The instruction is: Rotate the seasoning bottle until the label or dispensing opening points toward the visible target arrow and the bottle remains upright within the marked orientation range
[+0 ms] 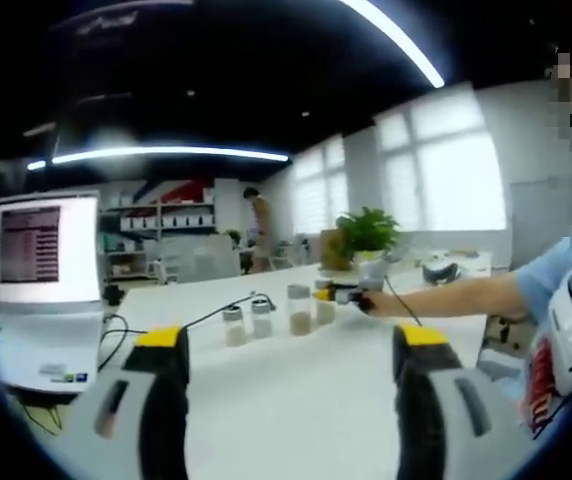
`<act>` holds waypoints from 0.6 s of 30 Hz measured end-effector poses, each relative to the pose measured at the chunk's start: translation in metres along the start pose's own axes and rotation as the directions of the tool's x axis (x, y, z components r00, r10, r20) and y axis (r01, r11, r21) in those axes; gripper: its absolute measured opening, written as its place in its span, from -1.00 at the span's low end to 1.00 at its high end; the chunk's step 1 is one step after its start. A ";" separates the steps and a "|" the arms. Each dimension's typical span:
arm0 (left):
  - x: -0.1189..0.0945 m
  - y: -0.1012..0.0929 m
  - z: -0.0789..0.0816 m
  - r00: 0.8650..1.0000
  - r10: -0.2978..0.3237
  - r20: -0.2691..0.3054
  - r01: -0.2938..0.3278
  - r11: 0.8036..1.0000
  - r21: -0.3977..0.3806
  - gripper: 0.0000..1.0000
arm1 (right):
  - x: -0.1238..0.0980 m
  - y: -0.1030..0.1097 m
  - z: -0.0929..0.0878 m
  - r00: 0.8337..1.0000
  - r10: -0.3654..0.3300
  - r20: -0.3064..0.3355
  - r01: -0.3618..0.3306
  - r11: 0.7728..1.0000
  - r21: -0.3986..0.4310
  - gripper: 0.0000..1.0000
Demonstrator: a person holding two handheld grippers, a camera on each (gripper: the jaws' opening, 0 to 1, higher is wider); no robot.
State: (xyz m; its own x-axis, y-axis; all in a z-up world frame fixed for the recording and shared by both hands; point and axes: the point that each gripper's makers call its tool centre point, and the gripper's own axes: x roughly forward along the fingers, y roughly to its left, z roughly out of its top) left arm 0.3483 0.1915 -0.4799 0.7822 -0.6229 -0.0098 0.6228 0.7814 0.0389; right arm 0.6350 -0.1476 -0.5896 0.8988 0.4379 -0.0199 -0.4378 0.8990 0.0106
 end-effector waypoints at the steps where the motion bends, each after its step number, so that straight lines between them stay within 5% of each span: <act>1: 0.000 0.000 0.000 1.000 0.001 0.000 -0.001 1.000 -0.001 0.77 | 0.000 0.000 0.000 1.000 0.000 -0.001 0.000 1.000 0.004 -0.14; 4: -0.001 0.001 0.000 1.000 0.003 0.000 -0.003 1.000 -0.002 0.77 | -0.002 0.000 0.001 1.000 -0.004 0.003 0.004 1.000 0.015 -0.03; 8: -0.001 0.002 0.000 1.000 0.005 0.004 -0.005 1.000 -0.003 0.77 | -0.008 -0.002 0.008 1.000 -0.020 0.020 0.019 1.000 0.015 0.35; 18: 0.001 0.001 -0.001 1.000 0.002 -0.006 -0.002 1.000 -0.003 0.77 | -0.026 0.004 0.024 1.000 -0.023 0.012 0.023 1.000 -0.007 0.55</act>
State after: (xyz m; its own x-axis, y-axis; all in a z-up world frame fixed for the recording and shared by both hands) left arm 0.3497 0.1923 -0.4810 0.7838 -0.6208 -0.0162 0.6210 0.7830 0.0364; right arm 0.6109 -0.1557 -0.5654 0.9088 0.4171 -0.0082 -0.4170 0.9089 0.0034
